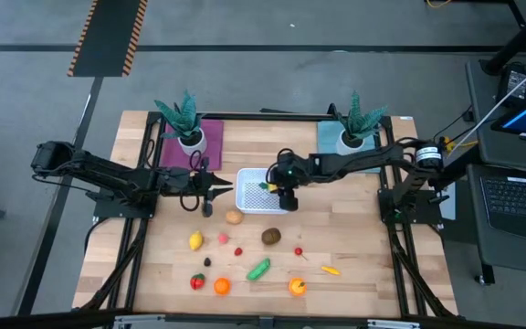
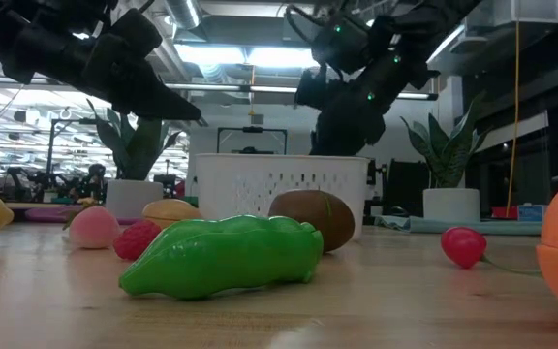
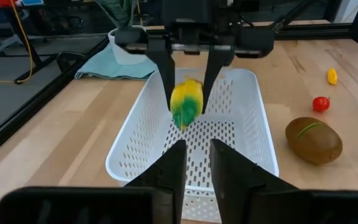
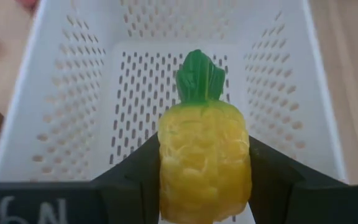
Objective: Pick and placing Produce into tupperware
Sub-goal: Put the yellow pineapple into the white bin
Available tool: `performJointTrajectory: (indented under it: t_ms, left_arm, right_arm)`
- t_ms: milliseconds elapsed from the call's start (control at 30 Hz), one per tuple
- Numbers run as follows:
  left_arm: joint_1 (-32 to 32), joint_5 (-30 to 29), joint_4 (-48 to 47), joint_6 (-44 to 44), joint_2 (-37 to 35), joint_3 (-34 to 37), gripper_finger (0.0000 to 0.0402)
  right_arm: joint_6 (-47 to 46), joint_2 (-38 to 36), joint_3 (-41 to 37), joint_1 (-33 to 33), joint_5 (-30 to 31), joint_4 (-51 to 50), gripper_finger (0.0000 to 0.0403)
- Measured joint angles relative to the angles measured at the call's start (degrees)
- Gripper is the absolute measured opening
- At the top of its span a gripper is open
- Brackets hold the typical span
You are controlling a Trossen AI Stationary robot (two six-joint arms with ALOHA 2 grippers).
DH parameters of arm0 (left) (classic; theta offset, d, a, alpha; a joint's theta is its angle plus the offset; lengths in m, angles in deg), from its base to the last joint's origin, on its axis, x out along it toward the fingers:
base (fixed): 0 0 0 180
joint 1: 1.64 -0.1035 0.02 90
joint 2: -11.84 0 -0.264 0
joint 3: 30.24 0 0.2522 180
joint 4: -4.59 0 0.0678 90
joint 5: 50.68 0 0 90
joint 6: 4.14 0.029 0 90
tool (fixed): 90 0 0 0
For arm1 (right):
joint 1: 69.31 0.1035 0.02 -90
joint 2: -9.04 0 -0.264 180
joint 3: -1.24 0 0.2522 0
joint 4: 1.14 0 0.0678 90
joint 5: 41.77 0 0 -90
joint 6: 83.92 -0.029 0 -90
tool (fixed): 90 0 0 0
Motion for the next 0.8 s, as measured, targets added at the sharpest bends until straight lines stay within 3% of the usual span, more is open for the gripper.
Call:
performJointTrajectory:
  t_ms: [300,800]
  left_arm:
    - [0.0,0.0,-0.5,0.0,0.0,0.0,0.0075]
    - [0.0,0.0,-1.5,0.0,0.0,0.0,0.0057]
  right_arm:
    - [0.9,1.5,-0.1,0.0,1.5,1.2,0.0173]
    - [1.5,1.5,0.9,0.0,1.5,0.5,0.0222]
